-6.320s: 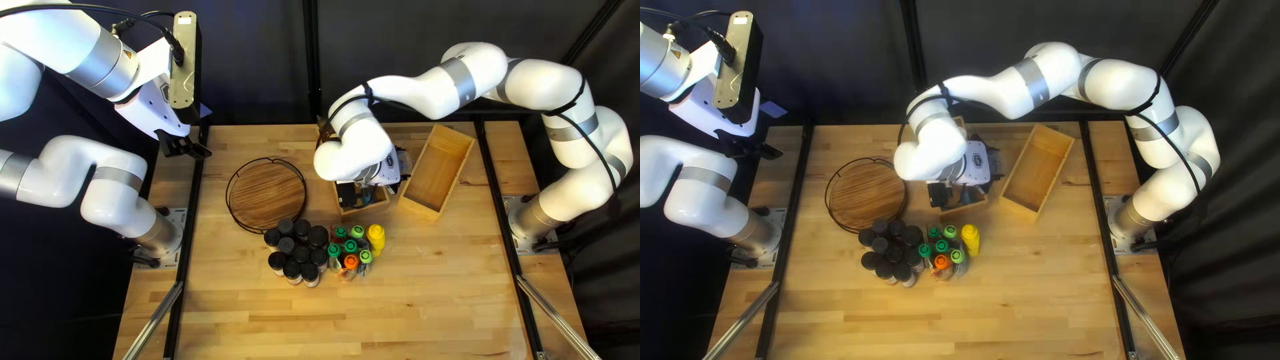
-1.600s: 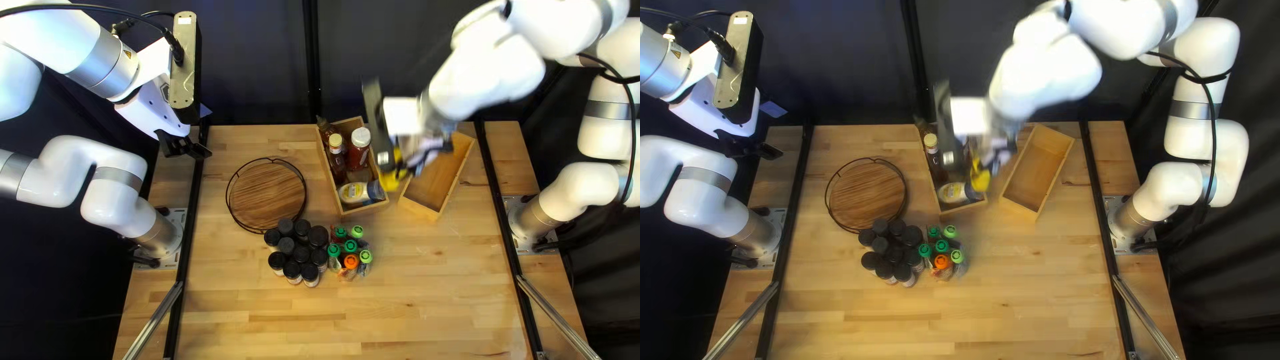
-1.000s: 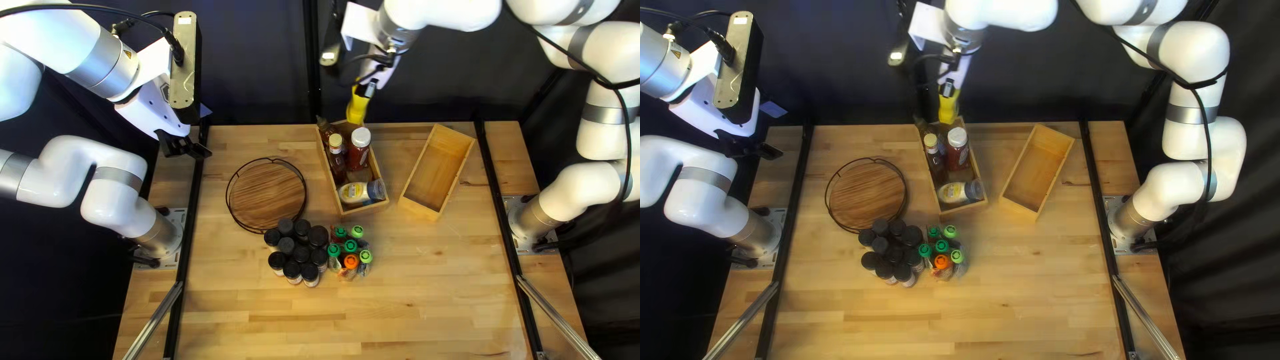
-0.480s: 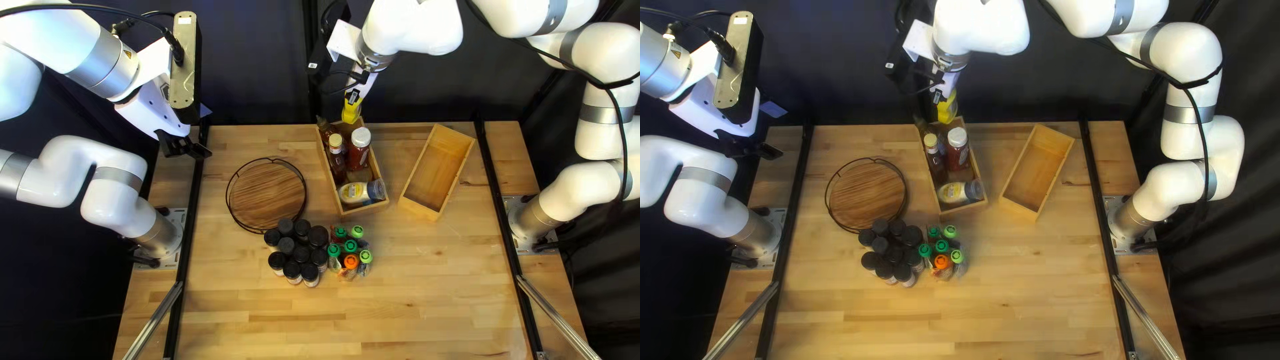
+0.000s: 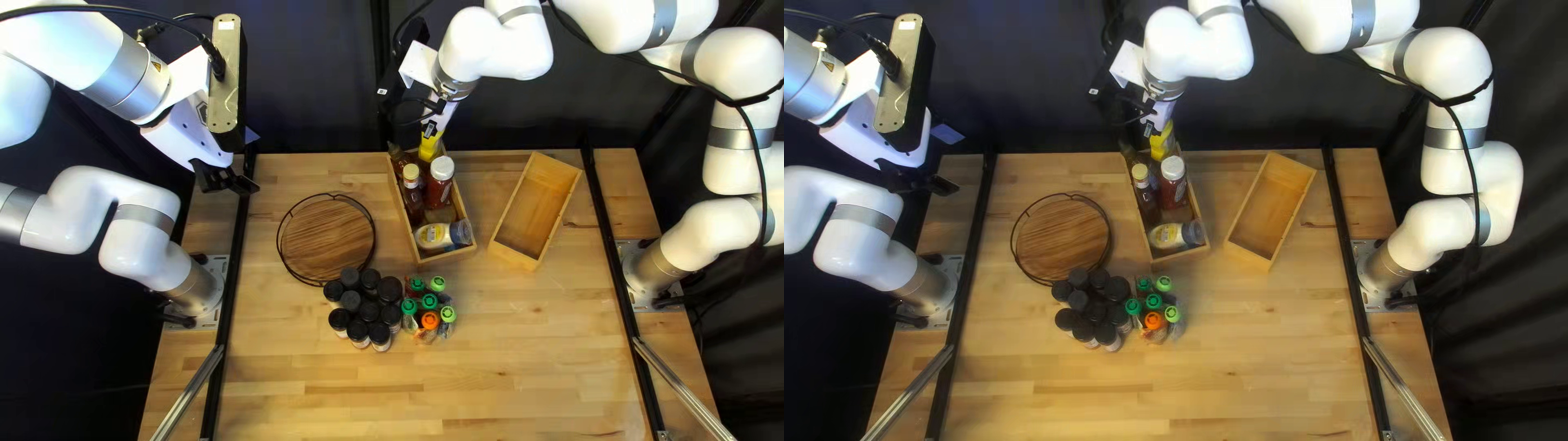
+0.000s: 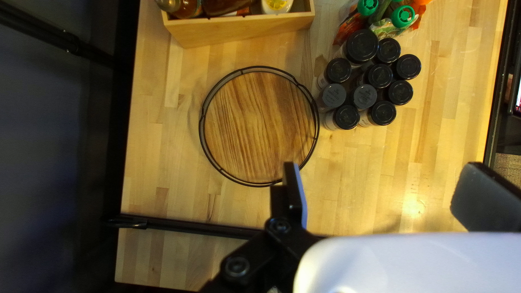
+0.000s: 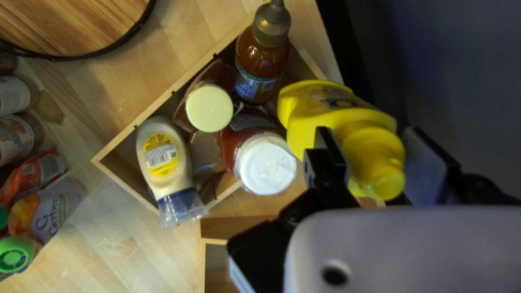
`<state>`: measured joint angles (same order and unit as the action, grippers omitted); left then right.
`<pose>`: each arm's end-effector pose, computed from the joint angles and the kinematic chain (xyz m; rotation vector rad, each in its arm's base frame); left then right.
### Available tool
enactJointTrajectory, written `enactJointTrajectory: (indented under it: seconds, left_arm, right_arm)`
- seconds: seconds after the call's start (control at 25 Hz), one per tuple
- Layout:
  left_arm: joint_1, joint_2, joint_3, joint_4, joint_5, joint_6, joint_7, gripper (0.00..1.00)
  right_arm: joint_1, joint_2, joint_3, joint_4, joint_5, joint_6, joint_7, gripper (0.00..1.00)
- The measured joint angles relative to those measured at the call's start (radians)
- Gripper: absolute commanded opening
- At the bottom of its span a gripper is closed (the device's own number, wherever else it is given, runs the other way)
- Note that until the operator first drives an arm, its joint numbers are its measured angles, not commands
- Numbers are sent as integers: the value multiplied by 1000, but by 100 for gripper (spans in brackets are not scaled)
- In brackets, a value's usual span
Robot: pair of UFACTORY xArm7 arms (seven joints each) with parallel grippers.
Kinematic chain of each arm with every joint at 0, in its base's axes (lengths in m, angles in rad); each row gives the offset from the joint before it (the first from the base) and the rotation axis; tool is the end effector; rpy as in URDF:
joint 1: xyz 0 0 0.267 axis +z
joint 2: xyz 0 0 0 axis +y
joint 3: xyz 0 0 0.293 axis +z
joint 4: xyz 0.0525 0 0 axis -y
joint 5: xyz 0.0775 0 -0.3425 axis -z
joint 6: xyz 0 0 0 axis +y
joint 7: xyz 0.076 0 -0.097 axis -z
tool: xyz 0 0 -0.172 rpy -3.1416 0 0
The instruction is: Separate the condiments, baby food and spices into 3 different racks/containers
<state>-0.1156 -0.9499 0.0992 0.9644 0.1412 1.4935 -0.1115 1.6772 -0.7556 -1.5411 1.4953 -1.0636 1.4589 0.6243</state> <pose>0.2700 0.0365 0.4522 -3.0441 -0.1367 -0.6496 0.5310 -0.2436 0.2757 2.8124 -0.6021 0.2766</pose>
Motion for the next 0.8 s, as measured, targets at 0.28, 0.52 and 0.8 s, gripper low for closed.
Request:
enactJointTrajectory:
  seconds: [0.28,0.52,0.8]
  left_arm:
    - [0,0,0,0,0,0,0,100]
    - [0,0,0,0,0,0,0,100]
    - [0,0,0,0,0,0,0,100]
  right_arm:
    - [27,-18,-35,-3,-9,-8,19,0]
    - [45,-25,-49,2,-2,1,22,39]
    - [45,-32,-32,14,18,15,-16,100]
